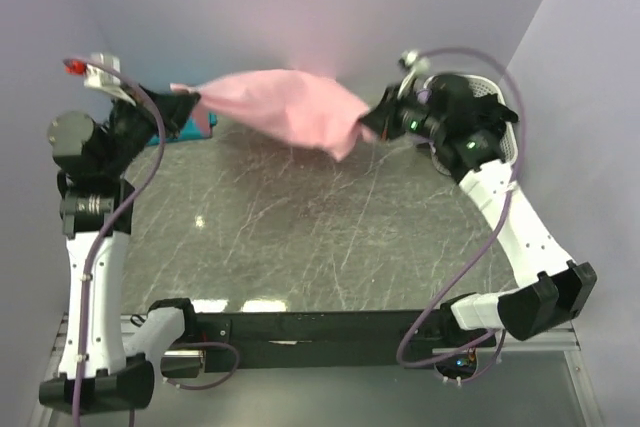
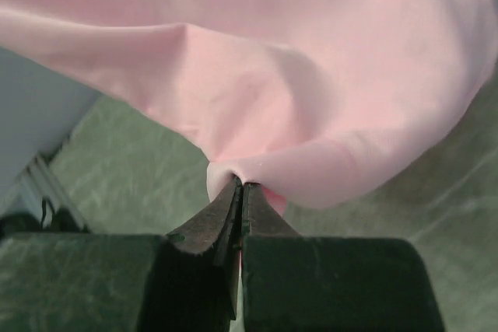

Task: Fold and stack the t-shirts
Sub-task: Flatten the tshirt out

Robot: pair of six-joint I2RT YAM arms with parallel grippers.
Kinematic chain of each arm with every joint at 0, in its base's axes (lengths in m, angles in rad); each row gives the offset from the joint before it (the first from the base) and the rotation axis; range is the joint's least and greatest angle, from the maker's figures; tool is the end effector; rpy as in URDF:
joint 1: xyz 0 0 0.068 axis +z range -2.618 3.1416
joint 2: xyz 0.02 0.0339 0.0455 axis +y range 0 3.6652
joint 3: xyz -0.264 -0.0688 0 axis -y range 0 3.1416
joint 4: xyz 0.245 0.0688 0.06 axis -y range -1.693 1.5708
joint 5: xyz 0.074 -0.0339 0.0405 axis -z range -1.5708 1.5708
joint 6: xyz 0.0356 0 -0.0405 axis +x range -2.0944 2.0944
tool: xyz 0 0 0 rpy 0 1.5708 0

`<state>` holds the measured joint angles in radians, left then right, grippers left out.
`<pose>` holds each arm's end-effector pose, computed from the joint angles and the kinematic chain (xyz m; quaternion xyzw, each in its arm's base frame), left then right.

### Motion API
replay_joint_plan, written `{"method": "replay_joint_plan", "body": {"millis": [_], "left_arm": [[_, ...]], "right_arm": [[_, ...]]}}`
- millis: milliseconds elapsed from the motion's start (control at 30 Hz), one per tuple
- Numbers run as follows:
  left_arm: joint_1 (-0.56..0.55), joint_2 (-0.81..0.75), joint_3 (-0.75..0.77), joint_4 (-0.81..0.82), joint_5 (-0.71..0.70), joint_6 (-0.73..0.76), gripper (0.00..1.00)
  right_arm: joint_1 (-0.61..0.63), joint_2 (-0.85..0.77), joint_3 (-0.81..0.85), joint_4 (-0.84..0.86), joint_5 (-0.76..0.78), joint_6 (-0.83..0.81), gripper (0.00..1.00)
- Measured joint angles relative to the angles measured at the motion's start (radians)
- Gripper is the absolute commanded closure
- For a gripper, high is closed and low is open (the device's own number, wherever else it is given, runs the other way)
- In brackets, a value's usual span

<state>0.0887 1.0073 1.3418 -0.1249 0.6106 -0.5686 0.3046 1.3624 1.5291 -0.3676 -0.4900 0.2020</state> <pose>0.1927 -0.0034 0.4953 0.0274 0.6434 -0.3599 0.6751 0.2815 0.1061 0.4506 -0.1918 0.7425 0.3357 0.5471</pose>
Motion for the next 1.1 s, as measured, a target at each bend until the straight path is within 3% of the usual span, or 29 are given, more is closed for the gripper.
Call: {"method": "replay_joint_plan", "body": {"millis": [233, 367, 500, 733, 767, 1100], "left_arm": [[-0.009, -0.106, -0.397, -0.075, -0.095, -0.018, 0.99], [-0.010, -0.098, -0.569, -0.195, -0.151, -0.036, 0.99], [-0.016, -0.142, -0.652, -0.269, -0.193, -0.047, 0.97], [-0.097, -0.212, -0.655, -0.380, -0.277, -0.080, 0.91], [-0.105, -0.203, -0.641, -0.409, -0.290, -0.079, 0.94], [-0.117, -0.174, -0.474, -0.666, -0.371, -0.052, 0.87]], "right_arm": [[0.087, -0.060, -0.470, 0.008, 0.074, 0.045, 1.00], [0.174, -0.100, -0.614, -0.018, 0.129, 0.084, 1.00], [0.216, -0.254, -0.696, -0.048, 0.165, 0.152, 1.00], [0.319, -0.509, -0.717, -0.135, 0.297, 0.283, 1.00], [0.338, -0.532, -0.724, -0.156, 0.314, 0.303, 1.00], [0.506, -0.605, -0.909, -0.331, 0.358, 0.525, 1.00]]}}
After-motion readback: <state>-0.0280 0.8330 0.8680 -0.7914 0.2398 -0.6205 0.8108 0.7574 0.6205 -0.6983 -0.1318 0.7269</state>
